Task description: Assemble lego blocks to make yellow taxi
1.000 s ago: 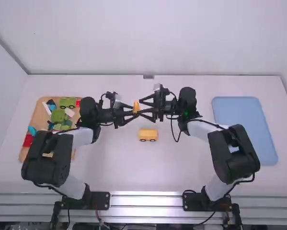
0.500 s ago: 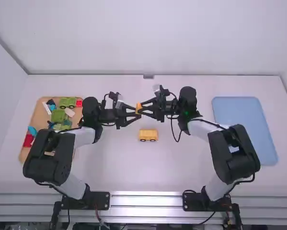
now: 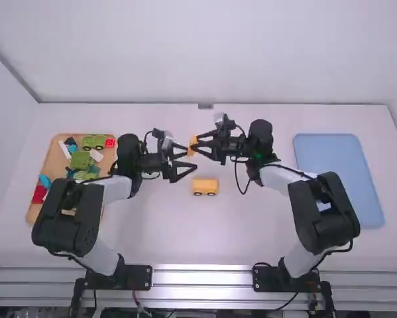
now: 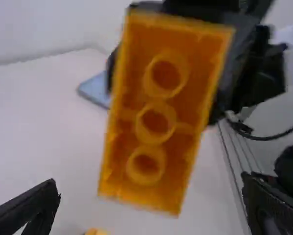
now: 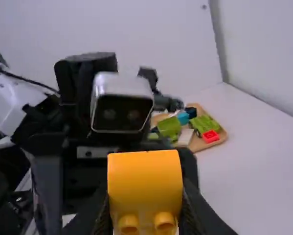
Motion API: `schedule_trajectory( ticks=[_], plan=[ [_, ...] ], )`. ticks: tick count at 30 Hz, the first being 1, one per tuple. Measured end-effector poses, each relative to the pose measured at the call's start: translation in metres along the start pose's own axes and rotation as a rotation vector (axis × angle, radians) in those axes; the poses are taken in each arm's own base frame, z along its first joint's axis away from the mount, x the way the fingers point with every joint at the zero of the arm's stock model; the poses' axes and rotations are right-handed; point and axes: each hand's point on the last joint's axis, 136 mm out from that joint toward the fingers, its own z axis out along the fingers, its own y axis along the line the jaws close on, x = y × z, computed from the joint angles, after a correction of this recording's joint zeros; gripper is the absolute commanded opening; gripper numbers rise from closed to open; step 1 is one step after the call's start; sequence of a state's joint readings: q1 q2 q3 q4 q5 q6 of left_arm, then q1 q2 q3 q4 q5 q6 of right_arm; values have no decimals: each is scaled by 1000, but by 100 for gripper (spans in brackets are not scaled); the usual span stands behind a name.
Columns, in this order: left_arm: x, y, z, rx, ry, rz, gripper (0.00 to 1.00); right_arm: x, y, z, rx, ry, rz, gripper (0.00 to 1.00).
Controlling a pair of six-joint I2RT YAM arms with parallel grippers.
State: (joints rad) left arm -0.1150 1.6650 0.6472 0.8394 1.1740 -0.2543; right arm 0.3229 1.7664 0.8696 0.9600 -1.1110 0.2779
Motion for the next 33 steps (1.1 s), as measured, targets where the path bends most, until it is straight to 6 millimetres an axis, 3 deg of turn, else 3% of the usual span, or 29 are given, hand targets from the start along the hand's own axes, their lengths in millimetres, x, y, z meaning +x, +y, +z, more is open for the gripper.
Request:
schedule_trajectory(
  ticks=[4,10,13,16,20,24,26,27,29,30,33],
  plan=[
    [31,43,-8,-237,62,-173,99,12,-33,-12,145,37,71,14],
    [65,96,-42,-583,138,-310,99,45,-74,-21,393,211,200,9],
    [74,112,-65,-727,198,-391,99,56,-80,-18,488,336,206,8],
    [67,117,-85,-844,238,-435,99,57,-78,-14,552,450,172,7],
    [33,109,-120,-1062,260,-397,99,51,-72,-8,612,581,77,4],
    [-12,81,-155,-1248,147,-299,99,52,-73,10,594,647,5,2],
    [-38,56,-178,-1323,25,-227,99,71,-75,22,548,714,2,2],
    [-39,54,-179,-1327,17,-223,99,74,-75,24,538,724,0,2],
    [-50,27,-201,-1371,-94,-159,99,99,-73,33,479,806,4,2],
    [-50,13,-212,-1394,-146,-130,99,117,-69,40,436,875,3,2],
    [-42,-6,-233,-1451,-234,-100,99,143,-55,54,346,1003,-39,2]
  ],
)
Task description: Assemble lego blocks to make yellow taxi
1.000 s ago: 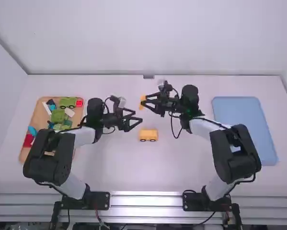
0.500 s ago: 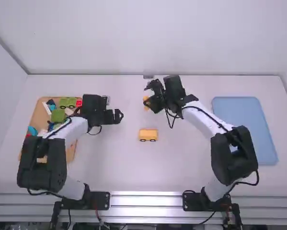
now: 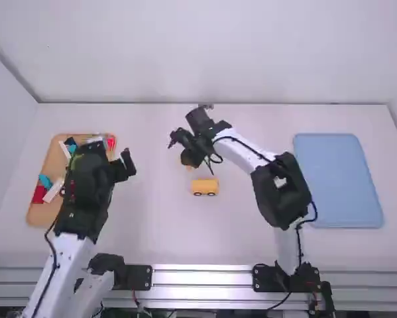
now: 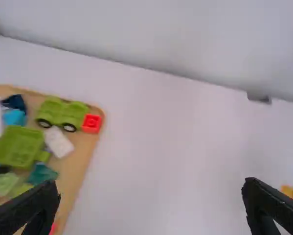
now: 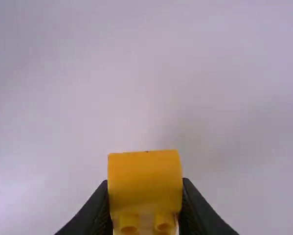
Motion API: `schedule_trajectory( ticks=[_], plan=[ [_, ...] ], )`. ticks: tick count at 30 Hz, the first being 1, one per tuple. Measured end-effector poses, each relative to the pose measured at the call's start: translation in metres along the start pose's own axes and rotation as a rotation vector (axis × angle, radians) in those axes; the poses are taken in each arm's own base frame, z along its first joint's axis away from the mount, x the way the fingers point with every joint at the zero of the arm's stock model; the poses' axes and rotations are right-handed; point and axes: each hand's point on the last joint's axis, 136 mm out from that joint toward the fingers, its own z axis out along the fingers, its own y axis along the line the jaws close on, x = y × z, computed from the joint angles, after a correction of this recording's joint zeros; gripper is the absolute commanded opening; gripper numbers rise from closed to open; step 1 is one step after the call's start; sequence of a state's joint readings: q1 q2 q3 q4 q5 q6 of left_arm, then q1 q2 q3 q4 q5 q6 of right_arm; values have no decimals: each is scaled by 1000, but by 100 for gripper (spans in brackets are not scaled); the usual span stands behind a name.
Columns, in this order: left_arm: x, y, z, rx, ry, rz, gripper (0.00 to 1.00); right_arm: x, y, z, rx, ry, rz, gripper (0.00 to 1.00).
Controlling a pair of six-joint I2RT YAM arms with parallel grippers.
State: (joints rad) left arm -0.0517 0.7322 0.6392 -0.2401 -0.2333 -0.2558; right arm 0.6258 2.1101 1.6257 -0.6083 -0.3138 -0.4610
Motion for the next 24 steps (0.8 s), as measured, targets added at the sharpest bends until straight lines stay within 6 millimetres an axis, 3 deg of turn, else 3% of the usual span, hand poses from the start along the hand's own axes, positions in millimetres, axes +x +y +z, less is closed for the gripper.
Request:
schedule_trajectory(
  ticks=[4,8,14,18,23,24],
  plan=[
    [13,28,-27,-71,-116,-53,99,-8,31,20,-8,110,-176,1],
    [15,39,-44,-82,-210,-92,99,-6,55,38,-23,215,-302,0],
    [19,44,-49,-91,-246,-104,99,22,59,65,-28,363,-367,0],
    [25,45,-46,-99,-230,-99,99,28,55,70,-13,389,-378,2],
    [27,45,-39,-111,-211,-92,99,21,53,68,-5,371,-390,21],
    [26,45,-38,-112,-210,-92,99,20,53,68,-7,370,-390,31]
  ],
)
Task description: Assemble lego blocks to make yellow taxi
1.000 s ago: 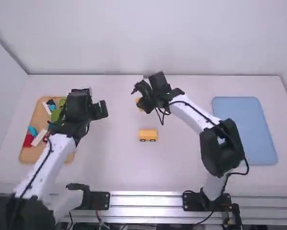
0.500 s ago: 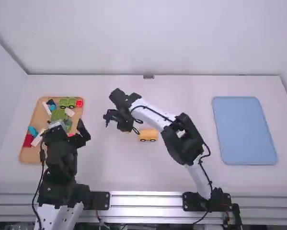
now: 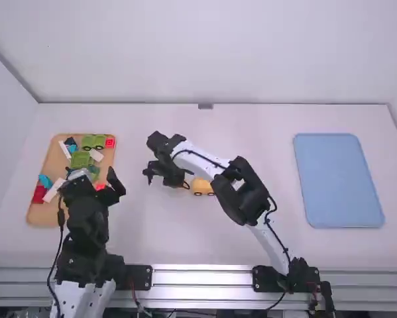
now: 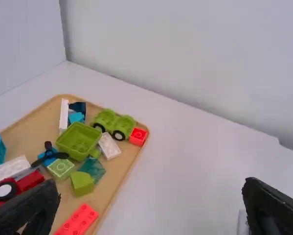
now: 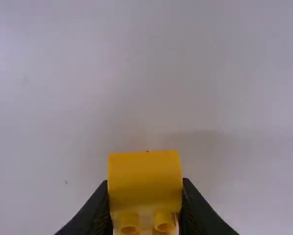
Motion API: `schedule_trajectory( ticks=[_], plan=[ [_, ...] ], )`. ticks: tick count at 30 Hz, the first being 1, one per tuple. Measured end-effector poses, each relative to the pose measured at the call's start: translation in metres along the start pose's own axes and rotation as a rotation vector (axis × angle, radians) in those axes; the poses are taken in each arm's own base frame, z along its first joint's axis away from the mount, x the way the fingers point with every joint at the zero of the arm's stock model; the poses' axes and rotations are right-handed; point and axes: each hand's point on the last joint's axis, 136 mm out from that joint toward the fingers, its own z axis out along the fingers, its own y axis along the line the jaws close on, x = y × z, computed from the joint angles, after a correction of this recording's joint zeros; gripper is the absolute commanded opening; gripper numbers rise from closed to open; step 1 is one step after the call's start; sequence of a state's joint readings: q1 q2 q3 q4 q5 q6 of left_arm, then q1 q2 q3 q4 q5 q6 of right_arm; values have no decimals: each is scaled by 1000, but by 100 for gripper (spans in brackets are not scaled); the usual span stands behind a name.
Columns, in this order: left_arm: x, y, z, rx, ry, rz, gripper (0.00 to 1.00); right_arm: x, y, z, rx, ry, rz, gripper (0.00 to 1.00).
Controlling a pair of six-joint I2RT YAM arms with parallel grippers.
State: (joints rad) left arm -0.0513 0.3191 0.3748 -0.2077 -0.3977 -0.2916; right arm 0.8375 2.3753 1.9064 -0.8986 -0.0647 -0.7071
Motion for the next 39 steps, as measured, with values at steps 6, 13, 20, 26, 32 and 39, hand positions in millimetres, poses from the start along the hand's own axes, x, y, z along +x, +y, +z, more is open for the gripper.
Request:
schedule_trajectory(
  ticks=[6,13,20,26,32,39],
  plan=[
    [-2,-4,8,0,-3,-1,99,-2,0,0,-1,-7,-1,81],
    [4,10,10,-84,16,-25,99,-14,-13,-1,43,-64,21,98],
    [-14,3,11,-54,-57,-59,99,-4,-38,-31,67,-127,121,98],
    [-11,-25,29,56,-26,82,99,18,-79,-123,103,-350,229,98],
    [31,-53,61,160,192,261,99,55,-115,-166,221,-533,342,98],
    [69,-127,97,541,450,563,99,101,-88,-138,348,-588,447,98]
  ],
)
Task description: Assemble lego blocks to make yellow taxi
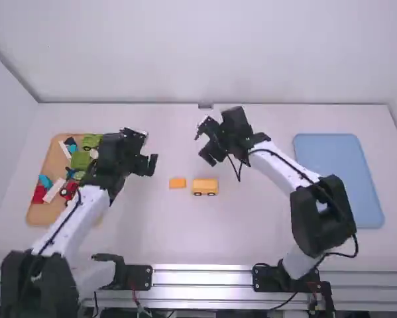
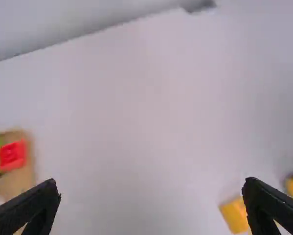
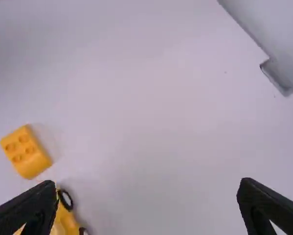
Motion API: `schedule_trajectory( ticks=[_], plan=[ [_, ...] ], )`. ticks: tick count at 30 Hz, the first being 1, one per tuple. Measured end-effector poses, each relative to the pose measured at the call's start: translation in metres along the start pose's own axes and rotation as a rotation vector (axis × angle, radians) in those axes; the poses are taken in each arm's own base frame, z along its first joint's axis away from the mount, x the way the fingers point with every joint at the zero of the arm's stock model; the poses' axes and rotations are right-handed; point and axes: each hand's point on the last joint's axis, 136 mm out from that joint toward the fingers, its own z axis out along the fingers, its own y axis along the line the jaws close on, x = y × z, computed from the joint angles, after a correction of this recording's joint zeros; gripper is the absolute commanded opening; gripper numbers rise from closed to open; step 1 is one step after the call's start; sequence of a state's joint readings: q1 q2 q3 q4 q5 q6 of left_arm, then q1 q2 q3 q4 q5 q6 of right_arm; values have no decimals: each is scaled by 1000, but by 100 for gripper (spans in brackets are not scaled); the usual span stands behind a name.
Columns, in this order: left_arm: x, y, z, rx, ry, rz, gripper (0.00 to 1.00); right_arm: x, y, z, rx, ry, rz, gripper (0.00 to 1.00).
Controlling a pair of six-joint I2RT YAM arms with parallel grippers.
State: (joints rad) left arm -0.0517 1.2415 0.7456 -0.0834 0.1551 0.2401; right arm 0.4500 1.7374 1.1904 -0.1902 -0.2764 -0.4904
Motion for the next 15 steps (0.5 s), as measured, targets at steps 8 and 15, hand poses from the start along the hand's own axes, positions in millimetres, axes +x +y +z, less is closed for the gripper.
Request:
schedule_trajectory(
  ticks=[8,15],
  plan=[
    [27,-79,42,573,47,371,99,25,-6,-68,203,-245,22,98],
    [58,-115,44,849,-59,560,93,78,13,-86,9,-353,29,98]
  ],
)
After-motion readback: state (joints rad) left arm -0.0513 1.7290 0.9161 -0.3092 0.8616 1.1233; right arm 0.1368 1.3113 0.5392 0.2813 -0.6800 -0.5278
